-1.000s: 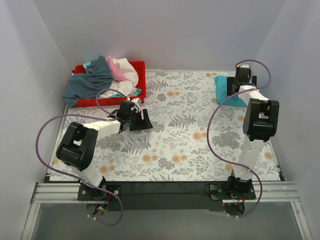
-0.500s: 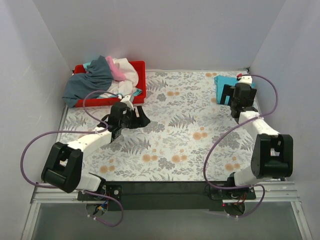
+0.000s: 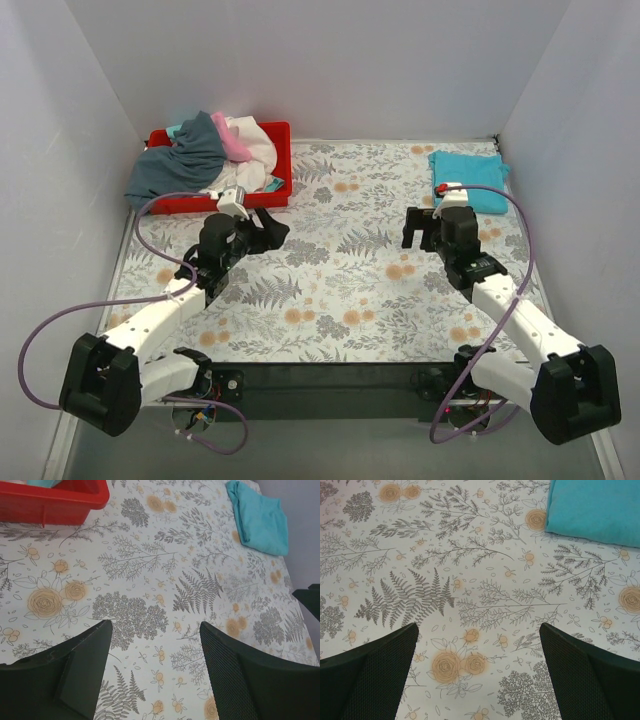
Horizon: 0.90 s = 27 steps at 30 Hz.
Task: Fold and stack the t-shirts
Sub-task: Neatly place the folded tshirt to the corner
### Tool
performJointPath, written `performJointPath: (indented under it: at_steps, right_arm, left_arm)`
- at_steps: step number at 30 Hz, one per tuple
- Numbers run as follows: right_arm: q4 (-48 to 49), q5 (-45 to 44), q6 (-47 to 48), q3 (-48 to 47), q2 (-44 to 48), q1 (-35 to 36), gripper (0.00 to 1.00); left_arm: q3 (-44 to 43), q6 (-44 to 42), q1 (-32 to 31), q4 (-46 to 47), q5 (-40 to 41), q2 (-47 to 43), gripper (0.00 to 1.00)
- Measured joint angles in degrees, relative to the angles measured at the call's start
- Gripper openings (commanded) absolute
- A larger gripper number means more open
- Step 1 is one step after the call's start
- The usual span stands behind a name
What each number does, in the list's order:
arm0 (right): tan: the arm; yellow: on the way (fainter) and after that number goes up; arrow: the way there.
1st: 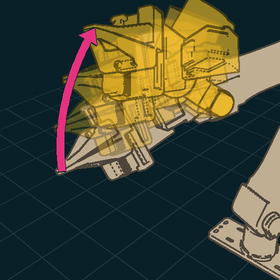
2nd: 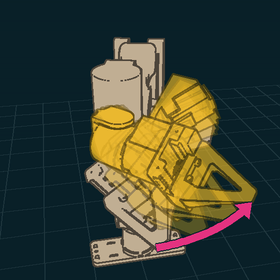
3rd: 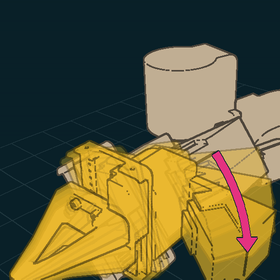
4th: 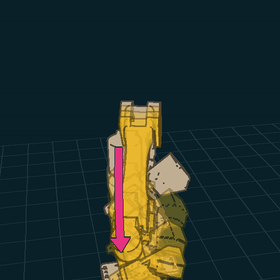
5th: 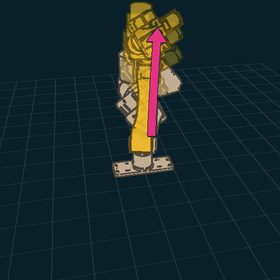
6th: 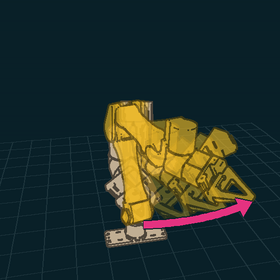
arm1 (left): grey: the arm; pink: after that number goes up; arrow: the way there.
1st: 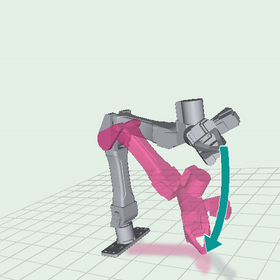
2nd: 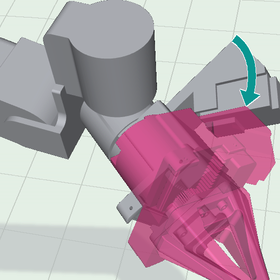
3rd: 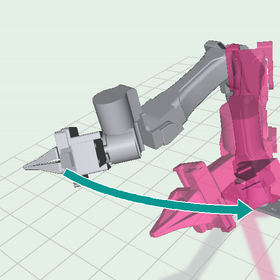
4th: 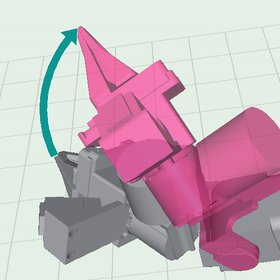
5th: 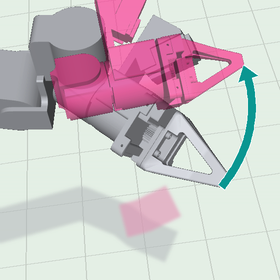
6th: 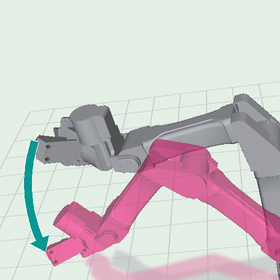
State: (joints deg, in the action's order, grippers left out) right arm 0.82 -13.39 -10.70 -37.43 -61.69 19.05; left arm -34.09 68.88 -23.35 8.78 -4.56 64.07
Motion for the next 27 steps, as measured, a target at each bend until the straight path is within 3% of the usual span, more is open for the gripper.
performJointPath:
  at_steps: [8,27]
  right_arm:
    - [-1.62,1.77,-0.94,3.61,6.91,0.11,0.98]
    - [-3.91,1.73,-1.14,3.61,7.78,0.52,0.98]
  left_arm:
    - [0.00,0.37,0.00,-0.15,2.86,-2.19,0.66]
    - [2.23,-0.68,0.00,-0.61,8.41,-11.47,0.66]
